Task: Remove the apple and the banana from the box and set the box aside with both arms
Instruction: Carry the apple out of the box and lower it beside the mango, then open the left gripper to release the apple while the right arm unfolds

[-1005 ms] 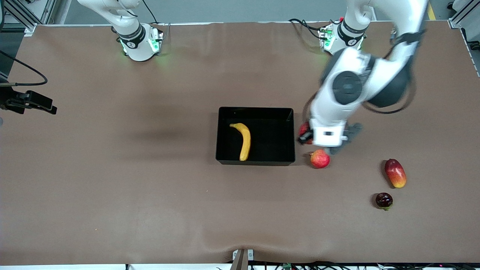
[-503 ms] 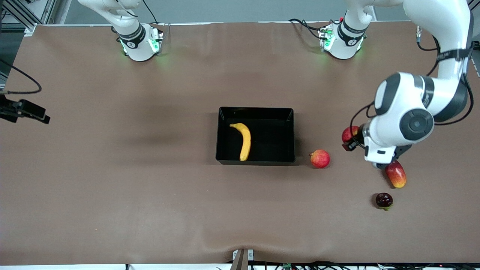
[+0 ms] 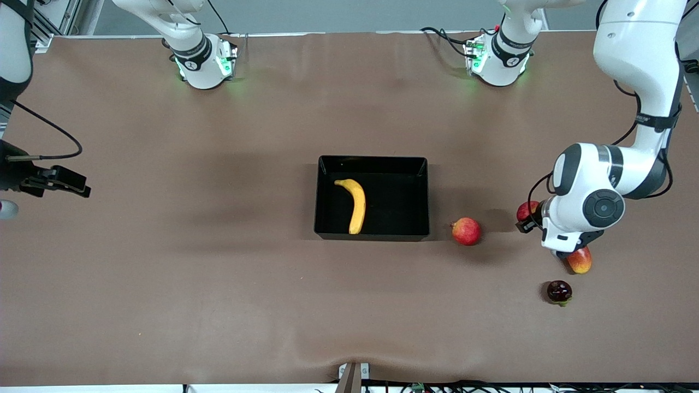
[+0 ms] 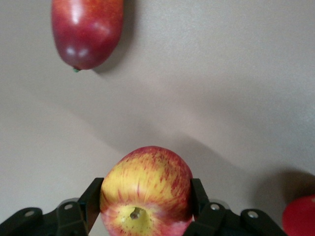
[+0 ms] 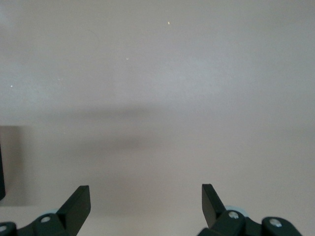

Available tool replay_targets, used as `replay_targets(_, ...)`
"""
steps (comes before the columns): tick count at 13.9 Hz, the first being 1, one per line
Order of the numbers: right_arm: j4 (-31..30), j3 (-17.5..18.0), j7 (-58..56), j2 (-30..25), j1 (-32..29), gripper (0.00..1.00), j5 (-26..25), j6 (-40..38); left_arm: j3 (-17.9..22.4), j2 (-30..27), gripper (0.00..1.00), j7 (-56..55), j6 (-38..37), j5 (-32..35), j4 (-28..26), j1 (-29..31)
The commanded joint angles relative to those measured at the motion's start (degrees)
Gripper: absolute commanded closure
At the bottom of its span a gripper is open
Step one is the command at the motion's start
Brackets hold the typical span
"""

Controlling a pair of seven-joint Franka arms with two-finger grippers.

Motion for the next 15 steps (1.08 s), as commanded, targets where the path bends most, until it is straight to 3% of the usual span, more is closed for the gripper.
replay_targets(1,0.44,0.08,0.38,2.08,1.14,0.00,-1.47,1.44,-0.54,1.67,1.00,0.45,2.04,2.60,-0.59,1.11)
replay_targets(6,0.36,0.08,0.38,5.16,1.05,0.00,-4.20,4.43,-0.63,4.40,1.00,0.45,3.19,4.80,-1.73,2.26)
replay_targets(7,0.44,0.08,0.38,6.12,1.05,0.00,-5.33,4.61,-0.63,4.57,0.79,0.45,3.19,4.80,-1.73,2.26)
replay_targets(8,0.44,0.08,-0.05,7.44,1.22,0.00,-6.91,5.22,-0.63,4.66,0.33,0.45,3.19,4.80,-1.73,2.26)
replay_targets(9,0.44,0.08,-0.40,7.80,0.88,0.00,-7.27,5.48,-0.63,4.40,0.00,0.37,3.10,4.80,-1.73,2.09)
replay_targets(12,0.71,0.00,-0.32,8.06,0.44,0.00,-10.68,5.22,-1.51,0.20,0.00,-0.34,-1.18,4.28,-0.95,1.47)
replay_targets(15,2.10,0.00,-0.06,7.80,0.61,0.00,-11.93,5.31,-7.82,-4.73,0.00,-3.30,-8.04,3.14,2.82,1.56)
